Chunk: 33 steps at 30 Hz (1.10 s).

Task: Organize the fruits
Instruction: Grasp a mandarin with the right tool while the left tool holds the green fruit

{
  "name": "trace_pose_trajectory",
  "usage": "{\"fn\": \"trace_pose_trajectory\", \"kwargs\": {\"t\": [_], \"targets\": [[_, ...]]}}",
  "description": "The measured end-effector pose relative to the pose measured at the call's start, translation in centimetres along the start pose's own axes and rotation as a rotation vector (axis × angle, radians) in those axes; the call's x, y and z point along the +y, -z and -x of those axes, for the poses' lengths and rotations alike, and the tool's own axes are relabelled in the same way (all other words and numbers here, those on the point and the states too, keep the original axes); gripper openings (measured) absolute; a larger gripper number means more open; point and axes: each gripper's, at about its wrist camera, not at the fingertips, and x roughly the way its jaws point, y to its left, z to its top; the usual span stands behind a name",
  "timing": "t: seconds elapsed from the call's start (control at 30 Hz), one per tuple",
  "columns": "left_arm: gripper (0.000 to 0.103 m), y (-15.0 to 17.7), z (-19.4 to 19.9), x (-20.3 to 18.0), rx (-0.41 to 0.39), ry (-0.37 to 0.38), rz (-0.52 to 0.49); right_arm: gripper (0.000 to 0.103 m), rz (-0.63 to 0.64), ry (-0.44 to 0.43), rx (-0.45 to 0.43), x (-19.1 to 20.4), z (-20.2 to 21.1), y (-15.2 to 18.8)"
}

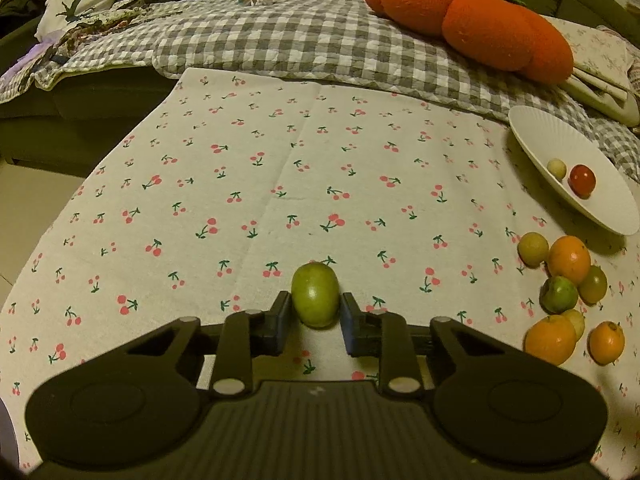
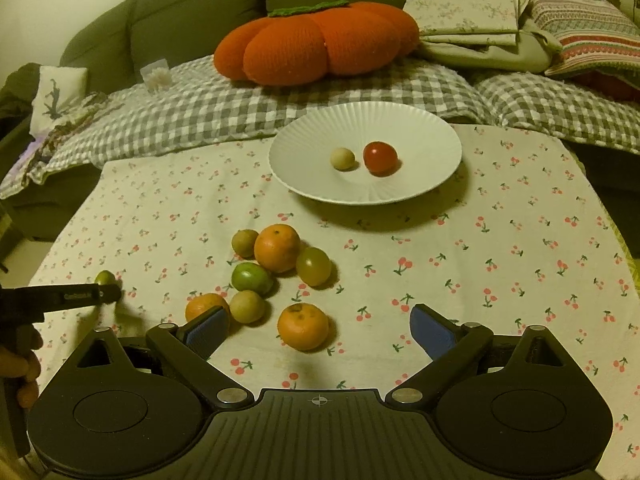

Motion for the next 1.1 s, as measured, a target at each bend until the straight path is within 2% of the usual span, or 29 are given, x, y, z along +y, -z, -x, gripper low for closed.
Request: {"fn": "trace_pose_trajectory", "kwargs": {"t": [0.7,1.1], "targets": [[0.024,0.0,1.2,-0.4,-0.01,0.043,-0.005,0.096,0.037,0.002,0.023,0.6,-1.2,0.3],[0.024,-0.1,1.4,-0.2,-0.008,0.059,0.001,0.064,0.073,0.042,0.091,1.1,-5.3,0.5]]}}
